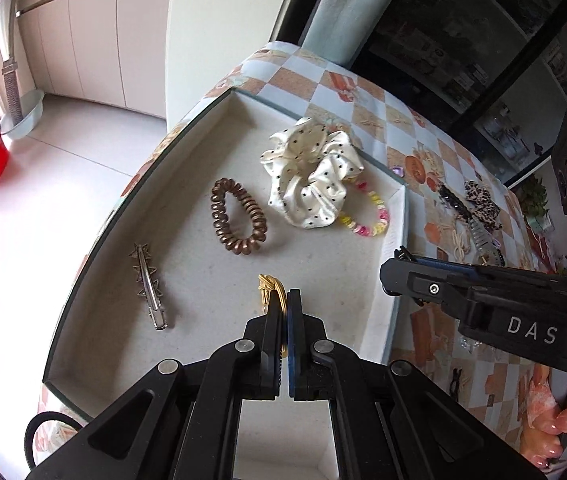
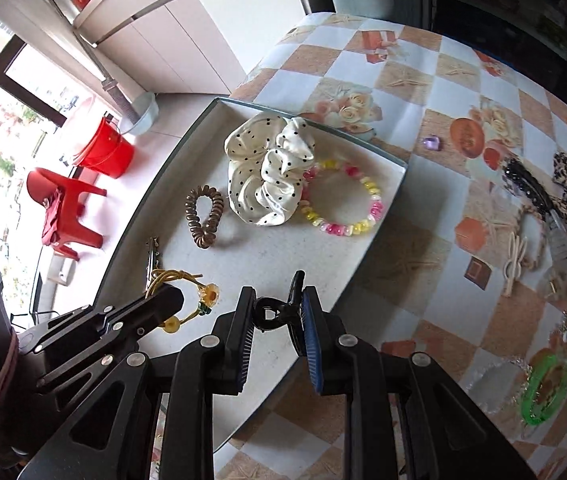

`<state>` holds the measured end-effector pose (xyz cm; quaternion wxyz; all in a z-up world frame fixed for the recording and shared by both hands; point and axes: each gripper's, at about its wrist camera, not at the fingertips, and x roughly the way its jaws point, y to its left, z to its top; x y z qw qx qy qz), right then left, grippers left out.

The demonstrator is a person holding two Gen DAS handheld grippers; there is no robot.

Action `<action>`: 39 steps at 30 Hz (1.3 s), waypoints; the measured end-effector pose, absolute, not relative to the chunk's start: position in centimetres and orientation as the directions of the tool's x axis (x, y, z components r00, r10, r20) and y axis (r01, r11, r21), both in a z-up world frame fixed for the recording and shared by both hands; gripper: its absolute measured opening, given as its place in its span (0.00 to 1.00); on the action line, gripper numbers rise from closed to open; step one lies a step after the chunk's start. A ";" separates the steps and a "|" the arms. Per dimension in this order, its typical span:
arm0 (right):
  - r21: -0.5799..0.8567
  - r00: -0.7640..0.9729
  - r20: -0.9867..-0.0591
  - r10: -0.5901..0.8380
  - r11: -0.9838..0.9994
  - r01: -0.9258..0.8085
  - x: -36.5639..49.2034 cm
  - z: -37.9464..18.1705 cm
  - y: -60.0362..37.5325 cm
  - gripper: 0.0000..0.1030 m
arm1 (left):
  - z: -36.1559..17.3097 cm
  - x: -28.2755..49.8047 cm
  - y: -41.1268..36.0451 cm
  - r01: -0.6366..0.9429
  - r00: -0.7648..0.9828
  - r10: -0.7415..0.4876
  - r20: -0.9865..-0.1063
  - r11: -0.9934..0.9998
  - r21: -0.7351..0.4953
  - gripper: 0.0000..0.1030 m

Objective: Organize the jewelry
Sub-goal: 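Carry the yellow hair tie and black claw clip into the tray and open both grippers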

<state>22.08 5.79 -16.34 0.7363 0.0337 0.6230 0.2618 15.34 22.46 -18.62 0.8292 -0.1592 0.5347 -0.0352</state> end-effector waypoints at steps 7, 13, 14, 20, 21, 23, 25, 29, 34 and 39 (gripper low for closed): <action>0.380 0.052 -0.906 0.420 0.863 -0.333 23.7 -19.3 8.0 0.24 | -21.2 16.0 23.9 -0.153 0.388 -0.173 -0.905 0.957 -0.249 0.04; 0.358 0.054 -0.918 0.393 0.878 -0.317 25.1 -21.1 8.6 0.24 | -22.1 17.1 23.9 -0.152 0.383 -0.136 -0.914 0.966 -0.208 0.04; 0.354 0.056 -0.919 0.390 0.881 -0.313 25.4 -21.2 8.6 0.24 | -22.2 17.4 23.8 -0.152 0.382 -0.127 -0.916 0.969 -0.197 0.04; 0.343 0.081 -0.920 0.384 0.888 -0.306 26.6 -21.5 8.3 0.24 | -22.2 18.2 23.4 -0.151 0.385 -0.068 -0.920 0.979 -0.136 0.04; 0.345 0.082 -0.919 0.385 0.888 -0.305 26.6 -21.5 8.3 0.25 | -22.2 18.3 23.3 -0.147 0.383 -0.060 -0.922 0.981 -0.124 0.04; 0.346 0.084 -0.918 0.387 0.887 -0.304 26.6 -21.4 8.3 0.25 | -22.1 18.4 23.0 -0.141 0.380 -0.038 -0.924 0.985 -0.099 0.04; 0.349 0.081 -0.918 0.389 0.886 -0.304 27.0 -21.4 8.3 0.25 | -22.1 18.4 22.7 -0.144 0.374 -0.016 -0.927 0.987 -0.075 0.04; 0.371 0.066 -0.912 0.405 0.881 -0.293 27.1 -21.3 8.1 0.31 | -22.1 18.2 22.8 -0.160 0.369 0.011 -0.929 0.986 -0.052 0.04; 0.403 0.081 -0.895 0.439 0.873 -0.276 26.8 -20.4 7.4 0.50 | -21.8 18.0 23.0 -0.174 0.366 0.044 -0.930 0.985 -0.021 0.04; 0.438 0.118 -0.873 0.474 0.866 -0.241 26.4 -18.5 6.4 0.52 | -21.3 17.8 22.9 -0.172 0.373 0.075 -0.925 0.985 0.011 0.04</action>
